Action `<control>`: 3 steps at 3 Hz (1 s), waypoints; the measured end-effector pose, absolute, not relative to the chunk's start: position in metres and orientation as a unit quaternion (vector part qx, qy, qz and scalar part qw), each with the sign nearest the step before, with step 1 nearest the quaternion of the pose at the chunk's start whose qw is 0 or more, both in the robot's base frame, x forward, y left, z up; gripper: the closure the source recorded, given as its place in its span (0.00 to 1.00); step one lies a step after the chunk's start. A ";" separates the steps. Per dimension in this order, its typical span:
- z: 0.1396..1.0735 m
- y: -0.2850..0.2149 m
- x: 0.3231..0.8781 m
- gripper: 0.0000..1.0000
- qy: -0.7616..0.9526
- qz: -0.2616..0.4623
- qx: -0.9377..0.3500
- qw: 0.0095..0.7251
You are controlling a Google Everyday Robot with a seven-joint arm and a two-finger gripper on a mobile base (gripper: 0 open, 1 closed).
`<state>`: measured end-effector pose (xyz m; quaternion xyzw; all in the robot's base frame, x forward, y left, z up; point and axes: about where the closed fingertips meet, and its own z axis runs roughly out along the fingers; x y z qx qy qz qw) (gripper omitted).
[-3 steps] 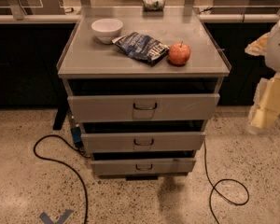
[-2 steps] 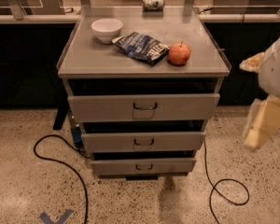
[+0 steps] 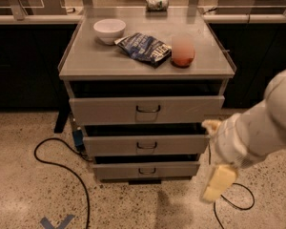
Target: Open top drawer
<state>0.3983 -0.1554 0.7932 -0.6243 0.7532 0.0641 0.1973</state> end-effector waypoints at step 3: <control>0.672 -0.117 0.410 0.00 0.746 0.085 -0.621 0.225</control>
Offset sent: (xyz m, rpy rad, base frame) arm -0.0102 0.0324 -0.0907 0.0604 0.0802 0.0334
